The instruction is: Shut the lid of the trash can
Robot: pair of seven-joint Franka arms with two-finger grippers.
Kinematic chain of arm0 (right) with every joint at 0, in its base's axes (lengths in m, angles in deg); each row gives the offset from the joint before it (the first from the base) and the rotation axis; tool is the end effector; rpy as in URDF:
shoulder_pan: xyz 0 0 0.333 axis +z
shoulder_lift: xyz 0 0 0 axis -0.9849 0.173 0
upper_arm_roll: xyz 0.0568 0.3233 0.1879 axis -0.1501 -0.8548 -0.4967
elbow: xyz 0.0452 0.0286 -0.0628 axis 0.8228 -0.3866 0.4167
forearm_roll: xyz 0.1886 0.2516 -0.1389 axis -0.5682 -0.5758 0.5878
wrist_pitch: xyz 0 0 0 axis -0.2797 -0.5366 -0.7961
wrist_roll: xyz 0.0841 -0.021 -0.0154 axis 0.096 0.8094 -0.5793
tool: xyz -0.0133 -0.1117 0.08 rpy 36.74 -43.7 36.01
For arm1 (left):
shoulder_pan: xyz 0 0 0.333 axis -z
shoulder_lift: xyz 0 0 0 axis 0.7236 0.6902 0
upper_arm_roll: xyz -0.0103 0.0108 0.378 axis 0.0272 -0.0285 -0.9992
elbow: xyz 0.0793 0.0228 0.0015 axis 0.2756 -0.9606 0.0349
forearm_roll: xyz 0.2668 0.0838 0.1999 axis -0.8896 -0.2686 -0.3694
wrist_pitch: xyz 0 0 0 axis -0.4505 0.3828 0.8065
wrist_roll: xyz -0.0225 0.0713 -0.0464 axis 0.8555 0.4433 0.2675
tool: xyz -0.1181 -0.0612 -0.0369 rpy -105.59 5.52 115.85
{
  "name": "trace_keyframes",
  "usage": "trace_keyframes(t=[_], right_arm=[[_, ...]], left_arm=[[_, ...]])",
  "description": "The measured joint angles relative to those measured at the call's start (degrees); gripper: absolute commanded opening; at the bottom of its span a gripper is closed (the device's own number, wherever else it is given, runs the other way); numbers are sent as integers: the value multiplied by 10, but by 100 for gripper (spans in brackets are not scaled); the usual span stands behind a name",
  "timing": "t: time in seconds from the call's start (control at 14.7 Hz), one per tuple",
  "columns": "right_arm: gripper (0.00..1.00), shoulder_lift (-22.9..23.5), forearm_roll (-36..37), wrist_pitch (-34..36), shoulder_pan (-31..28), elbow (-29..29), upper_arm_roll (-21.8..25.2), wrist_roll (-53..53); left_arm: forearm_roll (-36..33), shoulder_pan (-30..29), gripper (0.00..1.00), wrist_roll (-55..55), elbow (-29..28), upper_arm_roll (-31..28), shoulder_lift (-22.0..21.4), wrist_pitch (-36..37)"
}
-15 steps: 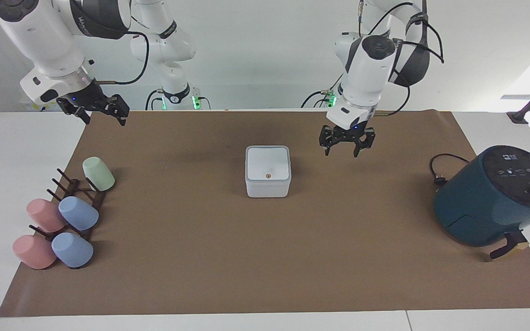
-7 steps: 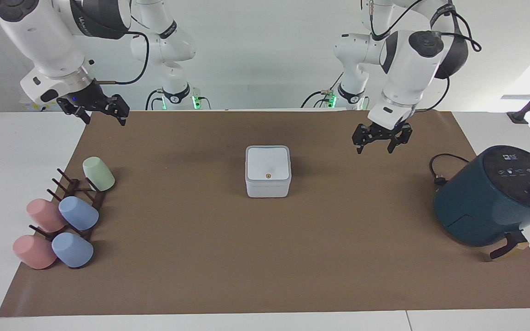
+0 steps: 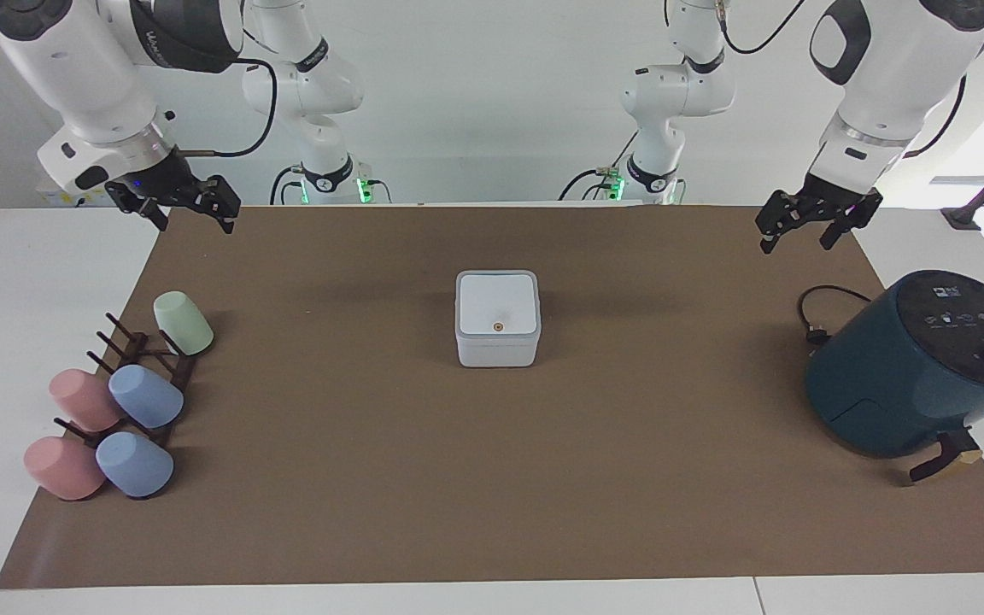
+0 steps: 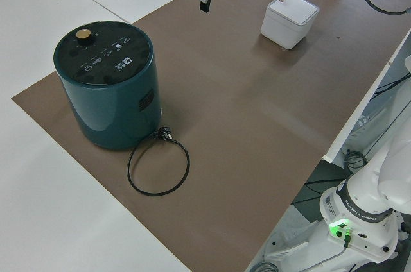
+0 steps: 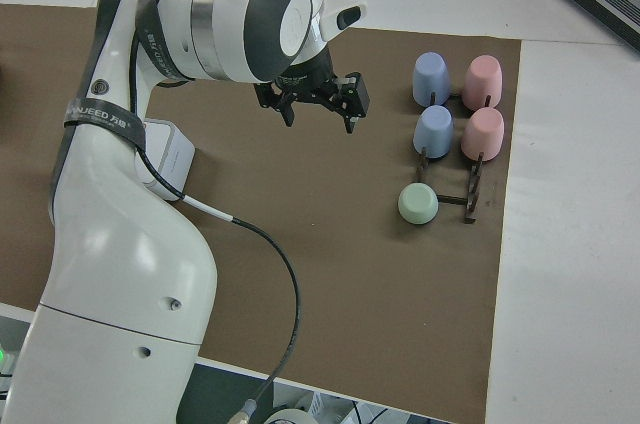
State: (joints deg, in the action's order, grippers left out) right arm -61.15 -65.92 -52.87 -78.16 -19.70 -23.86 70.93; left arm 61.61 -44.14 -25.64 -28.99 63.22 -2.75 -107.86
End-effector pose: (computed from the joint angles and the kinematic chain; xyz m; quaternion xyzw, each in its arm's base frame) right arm 0.4778 -0.0337 0.6328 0.9964 -0.0216 -0.0772 0.0260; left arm 0.4810 -0.0243 0.6463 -0.9996 0.0115 -0.0243 0.0062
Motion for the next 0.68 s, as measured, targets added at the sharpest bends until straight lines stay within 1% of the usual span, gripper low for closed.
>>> trace_keyframes(t=[0.27, 0.68], right_arm=[[100, 0, 0, 0, 0, 0, 0, 0], [100, 0, 0, 0, 0, 0, 0, 0]], left_arm=[[1, -10, 100, -8, 51, 0, 11, 58], [4, -10, 100, -8, 60, 1, 13, 74]])
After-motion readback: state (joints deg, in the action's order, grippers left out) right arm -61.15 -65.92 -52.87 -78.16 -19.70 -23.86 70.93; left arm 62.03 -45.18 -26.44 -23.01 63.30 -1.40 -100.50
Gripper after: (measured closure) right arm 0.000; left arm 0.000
